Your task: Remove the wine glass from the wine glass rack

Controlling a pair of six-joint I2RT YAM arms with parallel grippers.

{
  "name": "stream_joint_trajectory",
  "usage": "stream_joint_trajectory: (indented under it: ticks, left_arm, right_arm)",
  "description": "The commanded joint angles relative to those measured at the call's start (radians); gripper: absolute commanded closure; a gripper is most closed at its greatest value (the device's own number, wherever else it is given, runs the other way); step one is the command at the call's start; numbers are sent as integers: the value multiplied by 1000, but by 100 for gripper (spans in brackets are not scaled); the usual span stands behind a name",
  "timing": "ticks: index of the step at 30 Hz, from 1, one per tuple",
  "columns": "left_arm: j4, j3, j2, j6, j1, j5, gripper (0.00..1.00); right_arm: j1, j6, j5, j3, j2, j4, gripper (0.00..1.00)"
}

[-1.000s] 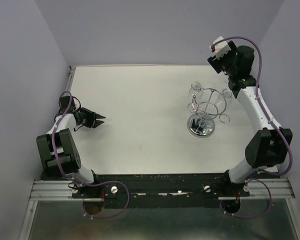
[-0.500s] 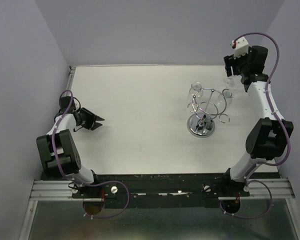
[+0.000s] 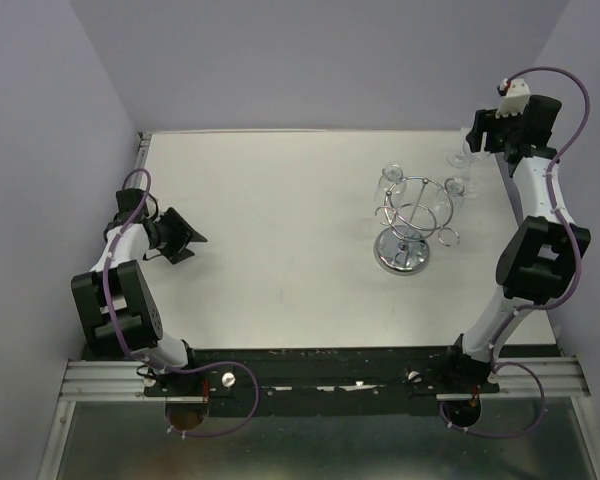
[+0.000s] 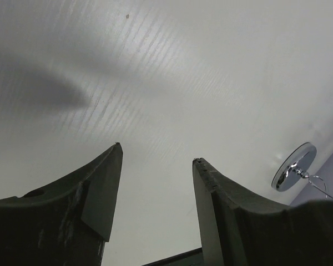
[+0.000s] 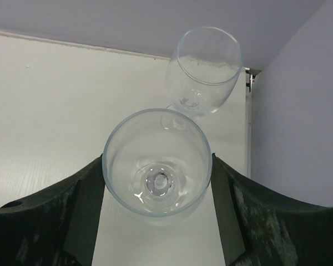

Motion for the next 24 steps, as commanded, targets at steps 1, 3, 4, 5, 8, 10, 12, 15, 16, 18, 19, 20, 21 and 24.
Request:
stream_joint_trajectory:
  ticks: [1, 3, 4, 5, 8, 10, 12, 15, 16, 18, 19, 20, 21, 24]
  left_arm:
    - [-39, 35, 8, 115, 12, -25, 36]
    - [-43, 31, 0, 135, 12, -24, 35]
    - [-49, 28, -6, 146, 12, -24, 34]
    - [-55, 23, -12, 158, 11, -28, 34]
    - [-72, 14, -21, 186, 12, -49, 33]
    - [-75, 11, -26, 201, 11, -57, 33]
    - [-79, 11, -29, 210, 12, -69, 33]
    - [-86, 17, -32, 224, 11, -78, 32]
    - [-89, 18, -32, 227, 11, -83, 32]
    - [-92, 22, -32, 233, 11, -92, 32]
    - [-92, 23, -32, 236, 12, -94, 32]
    - [-92, 23, -32, 238, 11, -95, 32]
    - [-92, 23, -32, 239, 11, -94, 32]
    - [-92, 23, -32, 239, 11, -95, 32]
  right_arm:
    - [-34, 75, -71, 72, 53, 43, 59]
    - [-48, 78, -72, 92, 79, 43, 59]
    - [-52, 80, -74, 103, 96, 43, 59]
    - [-57, 77, -77, 111, 108, 43, 59]
    - [-66, 80, -76, 137, 137, 43, 59]
    - [-68, 80, -77, 149, 154, 44, 59]
    - [-69, 77, -77, 160, 169, 44, 58]
    - [-69, 75, -74, 175, 188, 46, 58]
    - [-69, 75, -74, 180, 193, 46, 58]
    - [-69, 72, -66, 187, 205, 46, 57]
    - [-69, 71, -66, 190, 209, 46, 57]
    - [-69, 69, -60, 192, 214, 46, 56]
    - [-71, 68, -57, 193, 219, 46, 56]
    - [-71, 68, -46, 192, 225, 46, 55]
